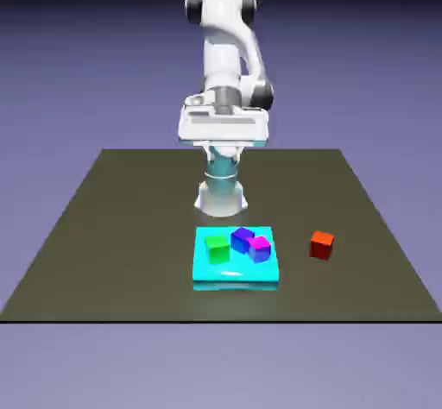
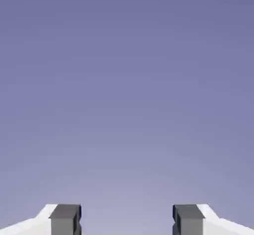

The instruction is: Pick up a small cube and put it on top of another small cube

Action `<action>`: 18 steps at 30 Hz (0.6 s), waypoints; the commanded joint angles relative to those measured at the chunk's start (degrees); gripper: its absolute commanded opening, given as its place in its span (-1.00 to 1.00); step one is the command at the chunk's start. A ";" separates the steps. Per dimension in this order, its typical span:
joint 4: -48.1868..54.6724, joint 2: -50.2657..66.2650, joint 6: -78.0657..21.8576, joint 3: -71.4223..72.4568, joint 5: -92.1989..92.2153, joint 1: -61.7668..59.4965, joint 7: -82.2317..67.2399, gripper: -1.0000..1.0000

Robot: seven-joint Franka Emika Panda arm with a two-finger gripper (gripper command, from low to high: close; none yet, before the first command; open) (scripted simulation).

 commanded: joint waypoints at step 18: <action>18.10 35.39 -33.19 -0.31 -5.09 37.38 -4.81 0.00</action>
